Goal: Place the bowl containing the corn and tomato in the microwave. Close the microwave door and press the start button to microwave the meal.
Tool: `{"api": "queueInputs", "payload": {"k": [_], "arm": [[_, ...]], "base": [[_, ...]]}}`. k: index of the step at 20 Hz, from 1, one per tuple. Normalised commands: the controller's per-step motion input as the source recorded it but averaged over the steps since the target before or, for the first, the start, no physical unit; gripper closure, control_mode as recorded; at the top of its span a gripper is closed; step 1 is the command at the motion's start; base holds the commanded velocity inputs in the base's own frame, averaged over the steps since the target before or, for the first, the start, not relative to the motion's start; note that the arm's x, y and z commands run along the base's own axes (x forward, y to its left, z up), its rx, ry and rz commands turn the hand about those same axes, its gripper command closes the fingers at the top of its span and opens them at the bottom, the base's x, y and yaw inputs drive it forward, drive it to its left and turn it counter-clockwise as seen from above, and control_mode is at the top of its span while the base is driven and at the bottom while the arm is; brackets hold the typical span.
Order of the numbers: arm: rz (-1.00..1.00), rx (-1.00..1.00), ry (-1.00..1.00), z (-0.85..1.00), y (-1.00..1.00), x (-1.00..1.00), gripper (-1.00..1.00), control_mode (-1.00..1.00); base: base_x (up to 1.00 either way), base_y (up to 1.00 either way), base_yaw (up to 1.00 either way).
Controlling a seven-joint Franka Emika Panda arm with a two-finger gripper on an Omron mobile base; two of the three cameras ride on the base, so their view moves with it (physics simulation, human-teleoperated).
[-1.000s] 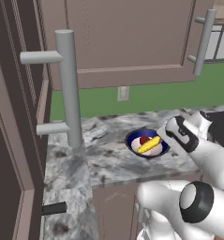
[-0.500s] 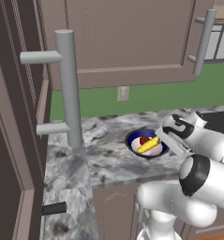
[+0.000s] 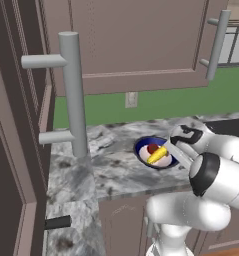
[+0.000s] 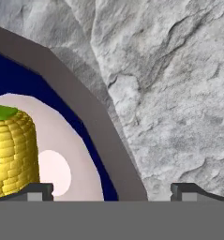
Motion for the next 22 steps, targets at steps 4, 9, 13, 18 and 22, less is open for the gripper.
{"api": "queueInputs", "payload": {"k": [4,9,13,18,22], "arm": [[0.0,0.0,0.0,-0.11,0.14,0.17,-1.0,-1.0],[0.0,0.0,0.0,-0.03,0.14,0.12,1.0,-1.0],[0.0,0.0,0.0,0.0,0.0,0.01,1.0,-1.0],[0.0,0.0,0.0,0.01,0.0,0.0,1.0,-1.0],[0.0,0.0,-0.01,0.49,0.0,-0.13,1.0,-1.0]], "base": [[0.0,0.0,0.0],[0.0,0.0,0.0],[0.0,0.0,0.0],[0.0,0.0,0.0],[0.0,0.0,0.0]]}}
